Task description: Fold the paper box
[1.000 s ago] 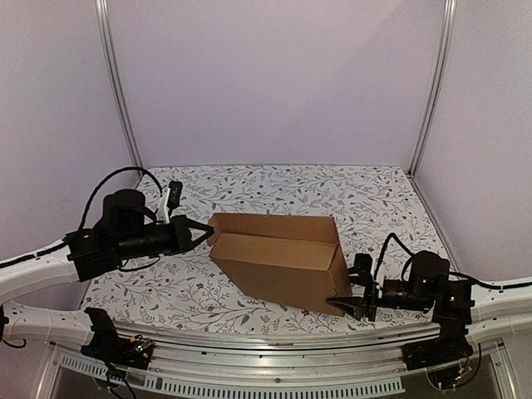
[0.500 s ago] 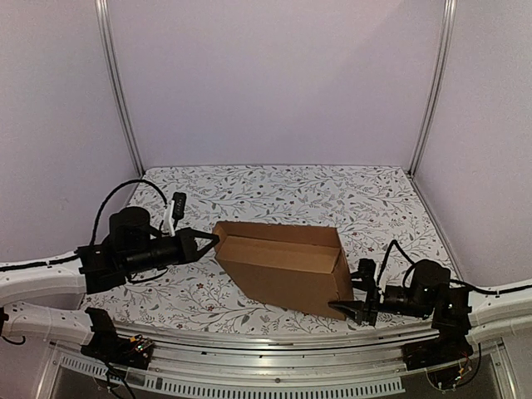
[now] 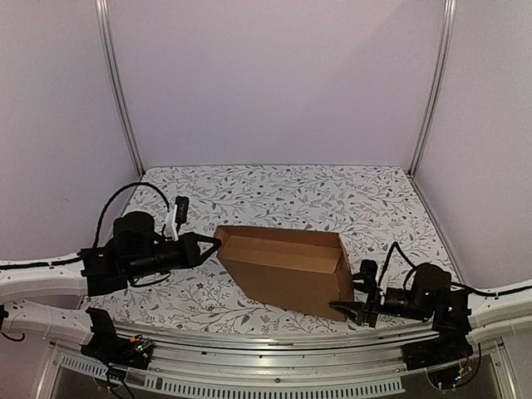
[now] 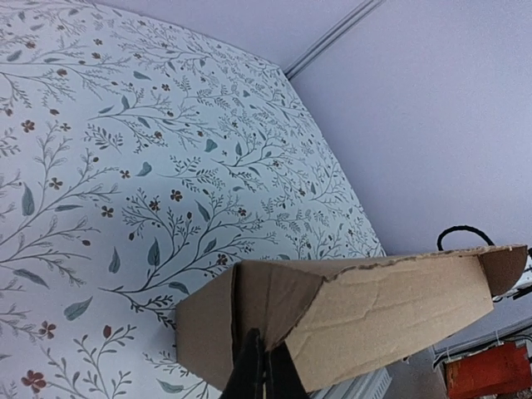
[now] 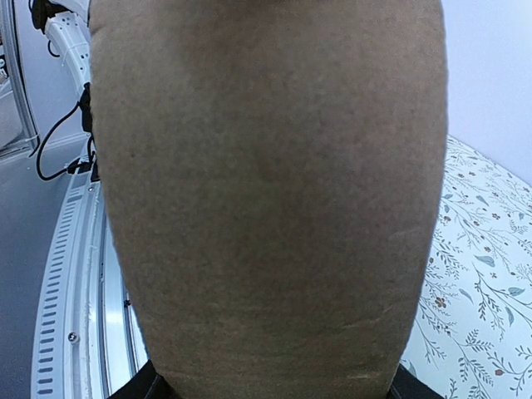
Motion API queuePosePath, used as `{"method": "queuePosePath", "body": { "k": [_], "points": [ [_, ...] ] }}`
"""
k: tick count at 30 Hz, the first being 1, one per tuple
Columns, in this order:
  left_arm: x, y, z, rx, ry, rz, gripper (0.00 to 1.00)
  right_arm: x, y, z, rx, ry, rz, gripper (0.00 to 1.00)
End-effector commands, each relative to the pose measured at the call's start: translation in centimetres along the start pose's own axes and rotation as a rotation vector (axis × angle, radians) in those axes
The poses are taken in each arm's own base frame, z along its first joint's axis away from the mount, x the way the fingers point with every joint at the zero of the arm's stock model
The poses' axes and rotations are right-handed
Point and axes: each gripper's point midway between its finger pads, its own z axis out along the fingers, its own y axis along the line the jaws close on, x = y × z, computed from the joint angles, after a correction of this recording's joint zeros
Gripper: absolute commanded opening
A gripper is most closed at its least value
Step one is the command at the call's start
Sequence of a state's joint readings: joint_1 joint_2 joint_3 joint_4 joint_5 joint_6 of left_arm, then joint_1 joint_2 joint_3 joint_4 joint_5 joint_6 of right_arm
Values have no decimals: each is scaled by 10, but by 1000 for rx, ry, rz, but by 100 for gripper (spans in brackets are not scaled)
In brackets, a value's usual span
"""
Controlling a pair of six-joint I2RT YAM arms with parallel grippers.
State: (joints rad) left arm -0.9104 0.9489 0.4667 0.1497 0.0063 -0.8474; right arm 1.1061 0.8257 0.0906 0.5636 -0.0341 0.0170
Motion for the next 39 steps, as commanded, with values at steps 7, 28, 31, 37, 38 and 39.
{"method": "queuePosePath", "body": {
  "k": [7, 28, 31, 37, 38, 39],
  "points": [
    [77, 30, 1, -180, 302, 59, 0, -33, -68, -18, 375, -132, 120, 63],
    [61, 12, 23, -263, 261, 122, 0, -42, -54, -44, 317, 42, 186, 99],
    [60, 11, 22, -262, 254, 123, 0, -54, -56, -52, 330, 20, 183, 99],
    [56, 10, 22, -265, 242, 126, 0, -78, -63, -73, 380, 25, 168, 99],
    [55, 9, 22, -264, 239, 128, 0, -83, -64, -77, 388, 27, 171, 99],
    [54, 8, 22, -264, 238, 130, 0, -88, -64, -81, 390, 30, 176, 99]
  ]
}}
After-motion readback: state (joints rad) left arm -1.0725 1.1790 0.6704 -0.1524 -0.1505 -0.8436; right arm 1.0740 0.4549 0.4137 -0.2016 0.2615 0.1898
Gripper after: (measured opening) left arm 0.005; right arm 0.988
